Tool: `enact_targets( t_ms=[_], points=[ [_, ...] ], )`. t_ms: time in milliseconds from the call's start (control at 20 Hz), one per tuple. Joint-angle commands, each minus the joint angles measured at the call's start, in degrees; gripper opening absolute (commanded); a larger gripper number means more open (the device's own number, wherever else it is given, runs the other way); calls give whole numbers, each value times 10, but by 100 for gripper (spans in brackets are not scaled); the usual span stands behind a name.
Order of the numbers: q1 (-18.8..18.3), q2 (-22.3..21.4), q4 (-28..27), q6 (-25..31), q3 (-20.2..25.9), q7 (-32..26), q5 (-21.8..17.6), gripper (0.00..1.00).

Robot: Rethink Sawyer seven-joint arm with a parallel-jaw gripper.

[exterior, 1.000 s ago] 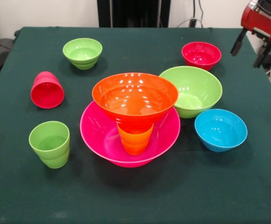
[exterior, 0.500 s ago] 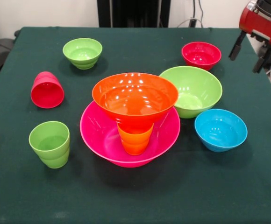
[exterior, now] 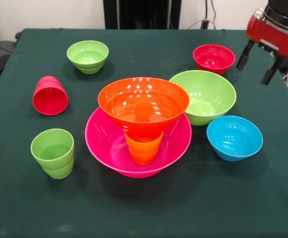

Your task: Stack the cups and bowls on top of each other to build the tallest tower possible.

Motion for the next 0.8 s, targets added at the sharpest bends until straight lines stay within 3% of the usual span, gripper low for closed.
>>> enact_targets(
  t_ms=[50,800],
  points=[
    [-12,46,6,-6,39,16,-38,100],
    [-35,71,2,-53,44,-14,-52,100]
  ],
)
